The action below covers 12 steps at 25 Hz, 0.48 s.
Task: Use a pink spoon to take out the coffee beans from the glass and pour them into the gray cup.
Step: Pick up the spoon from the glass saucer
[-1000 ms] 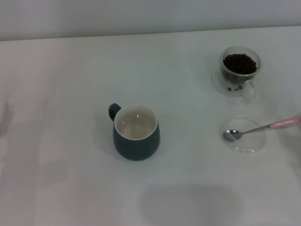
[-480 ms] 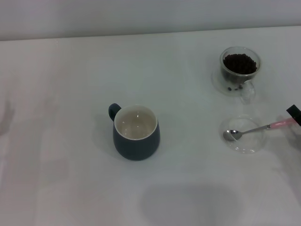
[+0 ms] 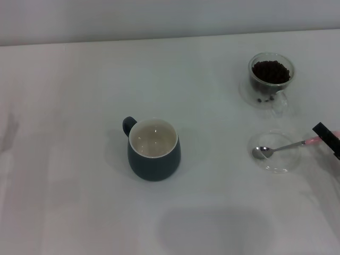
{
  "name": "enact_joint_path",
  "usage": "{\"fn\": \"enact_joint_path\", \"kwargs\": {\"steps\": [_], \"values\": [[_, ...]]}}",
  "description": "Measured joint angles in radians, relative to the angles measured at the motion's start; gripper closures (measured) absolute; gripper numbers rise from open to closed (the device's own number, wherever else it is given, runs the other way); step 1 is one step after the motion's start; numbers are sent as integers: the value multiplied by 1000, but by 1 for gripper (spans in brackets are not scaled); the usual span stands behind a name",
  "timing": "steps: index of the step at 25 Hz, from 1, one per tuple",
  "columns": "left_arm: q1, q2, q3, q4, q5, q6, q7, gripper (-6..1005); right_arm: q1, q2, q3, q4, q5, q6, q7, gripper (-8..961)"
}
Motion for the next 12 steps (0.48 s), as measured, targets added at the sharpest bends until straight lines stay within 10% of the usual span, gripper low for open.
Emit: {"fn": "enact_joint_path", "kwargs": {"steps": [12], "values": [[3, -2, 2, 0, 3, -15, -3, 107, -1, 0, -17, -1, -5, -2, 17, 602]]}}
